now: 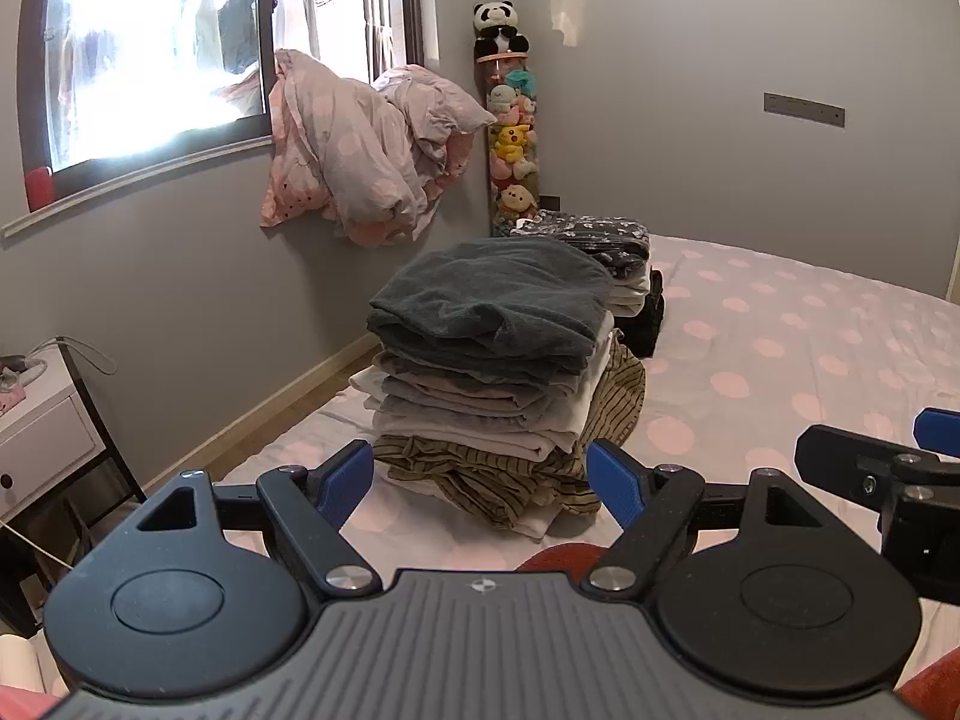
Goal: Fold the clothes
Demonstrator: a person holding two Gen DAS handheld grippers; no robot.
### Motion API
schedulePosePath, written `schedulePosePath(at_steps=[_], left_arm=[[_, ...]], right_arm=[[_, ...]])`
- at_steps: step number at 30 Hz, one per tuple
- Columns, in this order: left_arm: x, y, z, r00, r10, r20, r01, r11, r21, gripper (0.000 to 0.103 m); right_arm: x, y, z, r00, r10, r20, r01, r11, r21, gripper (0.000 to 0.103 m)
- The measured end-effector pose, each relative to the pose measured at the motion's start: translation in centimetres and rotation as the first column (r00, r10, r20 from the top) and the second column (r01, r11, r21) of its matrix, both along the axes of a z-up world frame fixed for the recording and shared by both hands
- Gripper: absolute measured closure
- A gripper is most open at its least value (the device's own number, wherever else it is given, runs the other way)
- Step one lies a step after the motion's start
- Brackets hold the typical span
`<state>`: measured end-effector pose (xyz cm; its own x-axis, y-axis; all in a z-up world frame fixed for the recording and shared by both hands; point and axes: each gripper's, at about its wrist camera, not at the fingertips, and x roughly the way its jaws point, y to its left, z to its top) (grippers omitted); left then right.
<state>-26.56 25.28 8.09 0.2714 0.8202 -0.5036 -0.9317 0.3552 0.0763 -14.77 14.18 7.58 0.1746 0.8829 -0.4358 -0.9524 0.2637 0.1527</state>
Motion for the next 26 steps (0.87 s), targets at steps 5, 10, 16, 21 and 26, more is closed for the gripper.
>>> schedulePosePath(at_steps=[5,10,16,21,26], left_arm=[[0.29,-0.32,0.19,1.000,-0.012,-0.003,0.012,1.000,0.007,0.011],[0.52,-0.48,0.23,1.000,-0.022,-0.006,0.022,1.000,0.012,0.010],[0.52,-0.50,0.19,1.000,-0.025,-0.004,0.025,1.000,0.009,0.011],[0.39,-0.52,0.23,1.000,-0.021,-0.001,0.021,1.000,0.012,0.011],[0.29,-0.69,0.05,1.000,-0.030,0.005,0.030,0.999,0.016,0.011]], right_arm=[[-0.14,-0.22,0.24,1.000,-0.009,0.009,0.009,1.000,0.003,0.013],[-0.40,-0.27,0.25,1.000,-0.016,0.020,0.016,1.000,-0.002,0.013],[-0.58,-0.22,0.17,0.999,-0.011,0.031,0.012,1.000,-0.009,0.013],[-0.59,-0.21,0.16,1.000,-0.009,0.030,0.009,1.000,-0.010,0.013],[-0.52,-0.33,0.10,1.000,-0.006,0.028,0.007,1.000,-0.012,0.013]])
